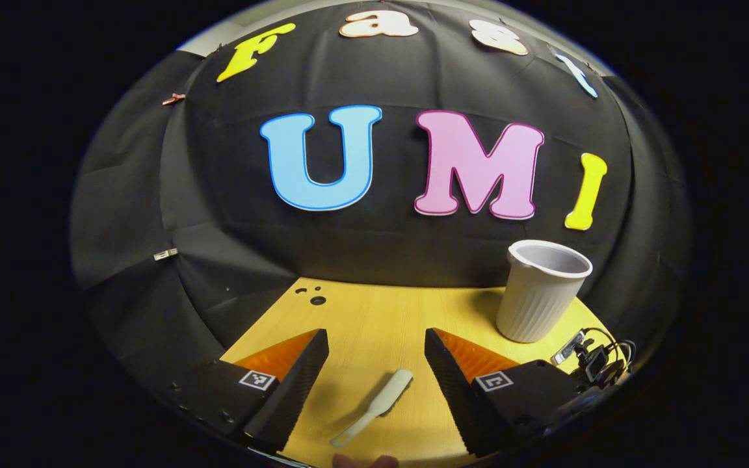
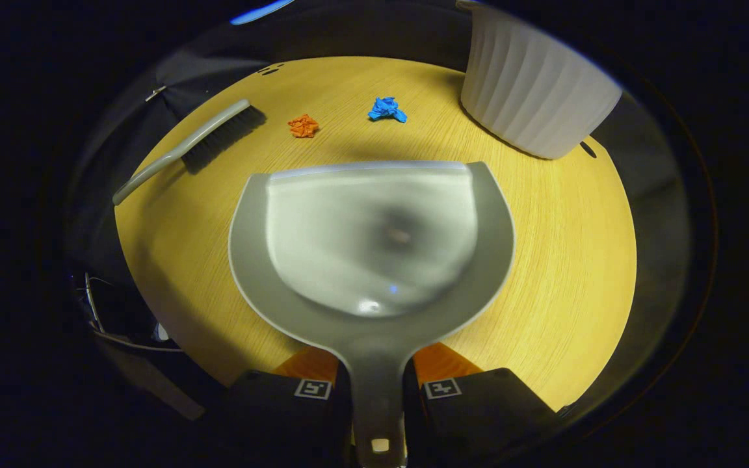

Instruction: Pick up the small broom and dustpan from the desktop, sweep the trash into the dustpan with the broom, and then empty the trash into the garbage bin.

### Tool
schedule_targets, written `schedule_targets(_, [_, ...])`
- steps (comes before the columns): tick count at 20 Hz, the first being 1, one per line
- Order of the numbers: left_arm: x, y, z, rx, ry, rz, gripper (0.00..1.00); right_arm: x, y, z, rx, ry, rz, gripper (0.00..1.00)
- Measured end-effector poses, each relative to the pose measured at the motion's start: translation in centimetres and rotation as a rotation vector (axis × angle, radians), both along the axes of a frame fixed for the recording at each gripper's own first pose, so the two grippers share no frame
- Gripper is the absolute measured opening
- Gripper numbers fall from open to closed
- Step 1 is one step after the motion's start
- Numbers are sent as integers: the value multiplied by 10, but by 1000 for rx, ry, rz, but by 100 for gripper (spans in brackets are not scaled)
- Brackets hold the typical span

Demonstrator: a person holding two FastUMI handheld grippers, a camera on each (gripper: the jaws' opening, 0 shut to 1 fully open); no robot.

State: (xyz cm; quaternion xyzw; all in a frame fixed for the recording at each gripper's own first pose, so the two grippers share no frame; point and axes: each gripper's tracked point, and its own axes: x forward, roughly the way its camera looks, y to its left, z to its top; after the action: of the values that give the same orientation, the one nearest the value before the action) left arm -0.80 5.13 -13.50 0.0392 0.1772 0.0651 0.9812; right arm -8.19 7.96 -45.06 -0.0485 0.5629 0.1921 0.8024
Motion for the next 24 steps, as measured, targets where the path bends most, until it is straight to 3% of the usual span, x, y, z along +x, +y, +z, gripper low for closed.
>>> schedule_targets(2, [2,3,-24,22,97,-55,96,-1,0,5,21,-8,11,36])
schedule_targets(6, [-2,18,-74,158,286,-155,96,-1,-5,18,66,-36,0,36])
schedule_targets(8, [-3,17,-105,181,392,-215,96,-3,-10,21,73,-39,-5,33])
schedule_targets(9, [-4,20,-123,179,447,-237,94,-5,-14,22,68,-40,-7,36])
schedule_targets(13, [-11,28,-177,151,639,-267,90,-12,-27,31,60,-47,-39,33])
schedule_targets(18, [-9,33,-236,111,817,-282,85,-25,-40,35,30,-51,-71,40])
schedule_targets(19, [-8,35,-247,122,848,-283,84,-29,-41,36,29,-44,-79,33])
schedule_targets(24, [-2,33,-275,117,914,-299,72,-39,-44,38,23,-33,-127,36])
